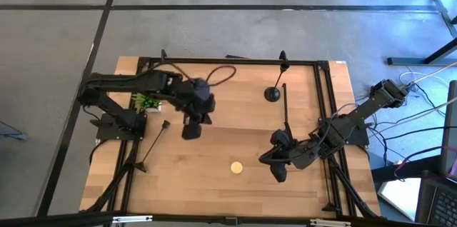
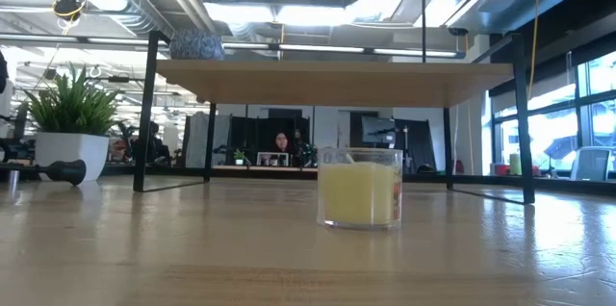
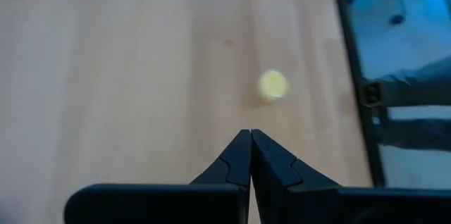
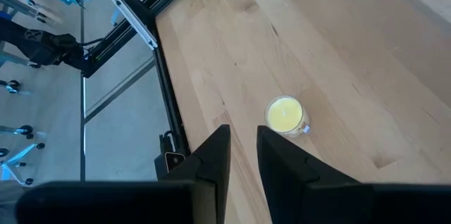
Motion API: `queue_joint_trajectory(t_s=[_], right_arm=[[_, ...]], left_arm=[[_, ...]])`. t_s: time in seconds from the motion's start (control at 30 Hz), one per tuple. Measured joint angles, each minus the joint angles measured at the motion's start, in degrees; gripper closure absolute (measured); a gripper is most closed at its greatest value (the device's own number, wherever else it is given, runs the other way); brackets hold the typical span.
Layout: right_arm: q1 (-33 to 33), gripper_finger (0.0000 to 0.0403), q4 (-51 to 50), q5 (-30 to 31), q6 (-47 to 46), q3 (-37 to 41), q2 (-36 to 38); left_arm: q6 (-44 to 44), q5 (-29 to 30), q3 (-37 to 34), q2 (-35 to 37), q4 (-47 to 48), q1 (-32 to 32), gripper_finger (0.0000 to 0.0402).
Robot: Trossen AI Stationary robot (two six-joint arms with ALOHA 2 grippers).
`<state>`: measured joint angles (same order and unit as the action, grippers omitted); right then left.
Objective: Pick & Place candle stick holders
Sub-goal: Put the right black candle holder on the shelf
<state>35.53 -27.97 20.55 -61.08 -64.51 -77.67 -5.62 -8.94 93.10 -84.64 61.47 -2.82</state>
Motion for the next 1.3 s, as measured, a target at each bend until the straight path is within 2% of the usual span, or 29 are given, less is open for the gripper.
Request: queue_joint_trajectory(t_s=[0.47, 0.73, 0.8, 0.93, 1.1, 1.3], right_arm=[[0.2, 0.0330, 1.2, -0.2, 0.0, 0.0, 0.0], [0.2, 0.0329, 2.7, -1.5, 0.0, 0.0, 0.0], [0.2, 0.0329, 2.7, -1.5, 0.0, 0.0, 0.0], [0.2, 0.0329, 2.7, -2.3, -0.5, 0.0, 0.0], [0.8, 0.0329, 1.5, -9.9, -9.8, 0.0, 0.0], [5.3, 0.0329, -8.1, -17.6, -33.6, 0.0, 0.0]], left_arm=[[-13.6, 0.3, 0.0, 0.4, 0.9, -14.5, 0.0399], [-28.2, 4.2, 0.0, 0.4, 12.3, -20.5, 0.0399], [-30.4, 5.1, 0.0, 0.4, 15.2, -21.5, 0.0400], [-32.0, 5.4, -3.4, 0.4, 15.4, -23.0, 0.0400], [-33.3, 3.1, -9.9, 0.6, 14.5, -24.9, 0.0399], [-35.1, 0.9, -18.4, 0.6, 9.4, -26.9, 0.0399]])
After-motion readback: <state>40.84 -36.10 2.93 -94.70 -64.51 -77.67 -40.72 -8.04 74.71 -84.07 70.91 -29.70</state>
